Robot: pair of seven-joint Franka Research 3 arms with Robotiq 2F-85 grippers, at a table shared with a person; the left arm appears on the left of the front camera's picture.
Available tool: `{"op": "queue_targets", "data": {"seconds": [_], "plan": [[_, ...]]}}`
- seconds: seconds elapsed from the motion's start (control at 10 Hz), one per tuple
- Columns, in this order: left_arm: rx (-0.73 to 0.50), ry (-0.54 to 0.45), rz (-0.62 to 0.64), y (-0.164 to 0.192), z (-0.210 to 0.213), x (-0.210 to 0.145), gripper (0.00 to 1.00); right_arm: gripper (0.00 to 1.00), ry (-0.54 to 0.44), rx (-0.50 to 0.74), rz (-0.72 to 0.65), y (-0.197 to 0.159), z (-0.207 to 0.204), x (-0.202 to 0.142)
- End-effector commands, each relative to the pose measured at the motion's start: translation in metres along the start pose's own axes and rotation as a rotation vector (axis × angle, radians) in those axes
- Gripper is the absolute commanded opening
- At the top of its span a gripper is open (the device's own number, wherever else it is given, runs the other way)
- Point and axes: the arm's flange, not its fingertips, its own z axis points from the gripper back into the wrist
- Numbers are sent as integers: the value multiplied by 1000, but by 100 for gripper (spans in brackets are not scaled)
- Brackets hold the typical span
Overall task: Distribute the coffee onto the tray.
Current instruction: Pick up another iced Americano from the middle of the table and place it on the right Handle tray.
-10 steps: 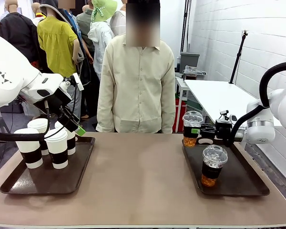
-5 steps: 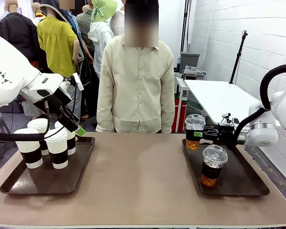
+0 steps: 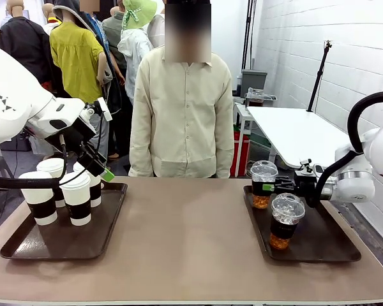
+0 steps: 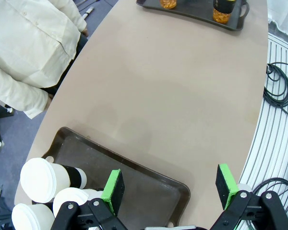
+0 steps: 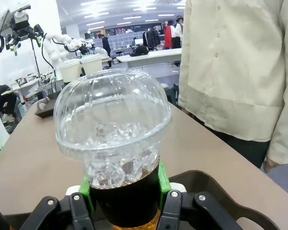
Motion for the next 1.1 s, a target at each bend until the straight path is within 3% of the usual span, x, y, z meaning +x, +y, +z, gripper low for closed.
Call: {"op": "queue_targets", "data": {"seconds": [0.0, 0.7, 0.9, 1.0], "plan": [[-14, -8, 1, 2, 1, -1, 100, 57, -29, 47, 40, -2, 6, 1], [-14, -8, 1, 2, 1, -1, 100, 57, -11, 48, 28, -8, 12, -9], [-14, -8, 1, 2, 1, -1, 100, 93, -8, 45, 10, -11, 12, -9], [-14, -8, 1, 2, 1, -1, 100, 100, -4, 45, 3, -11, 12, -8]]}}
